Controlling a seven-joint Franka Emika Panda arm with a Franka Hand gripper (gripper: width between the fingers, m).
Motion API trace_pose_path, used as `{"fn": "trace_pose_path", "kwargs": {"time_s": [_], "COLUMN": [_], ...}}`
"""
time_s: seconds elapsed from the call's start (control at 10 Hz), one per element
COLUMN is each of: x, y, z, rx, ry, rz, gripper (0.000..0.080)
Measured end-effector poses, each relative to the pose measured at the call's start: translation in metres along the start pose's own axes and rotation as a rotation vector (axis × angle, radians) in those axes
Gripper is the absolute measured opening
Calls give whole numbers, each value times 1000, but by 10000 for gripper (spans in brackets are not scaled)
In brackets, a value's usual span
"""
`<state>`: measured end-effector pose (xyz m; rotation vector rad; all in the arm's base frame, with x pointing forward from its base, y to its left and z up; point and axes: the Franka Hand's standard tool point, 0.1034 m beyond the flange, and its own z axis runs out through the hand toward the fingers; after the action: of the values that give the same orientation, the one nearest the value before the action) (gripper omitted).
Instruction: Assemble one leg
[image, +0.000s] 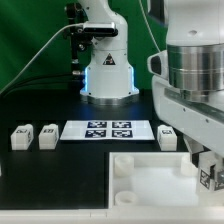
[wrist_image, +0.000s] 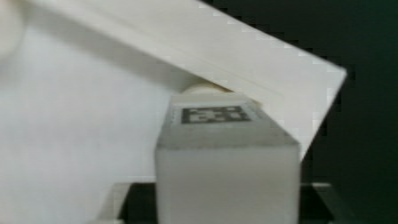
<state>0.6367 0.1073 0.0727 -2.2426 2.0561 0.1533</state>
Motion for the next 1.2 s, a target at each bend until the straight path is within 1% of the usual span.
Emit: {"fn": "trace_pose_path", "kwargs": {"time_s": [0.1, 0.2, 0.6, 0.8, 0.9, 1.0, 1.1, 1.2], "x": [1, 1, 1, 3, 2, 0, -9, -17], "y": [2, 3, 2, 3, 4, 5, 9, 15], "z": [0, 0, -2, -3, -2, -1, 1, 0], "rx": [15, 23, 14, 12, 8, 7, 15, 10], "ry": [-31, -65, -57, -42, -42, -42, -40, -43], "rz": [100, 202, 455, 466, 465, 464, 459, 450], "gripper": [294, 294, 295, 295, 374, 374, 567, 624]}}
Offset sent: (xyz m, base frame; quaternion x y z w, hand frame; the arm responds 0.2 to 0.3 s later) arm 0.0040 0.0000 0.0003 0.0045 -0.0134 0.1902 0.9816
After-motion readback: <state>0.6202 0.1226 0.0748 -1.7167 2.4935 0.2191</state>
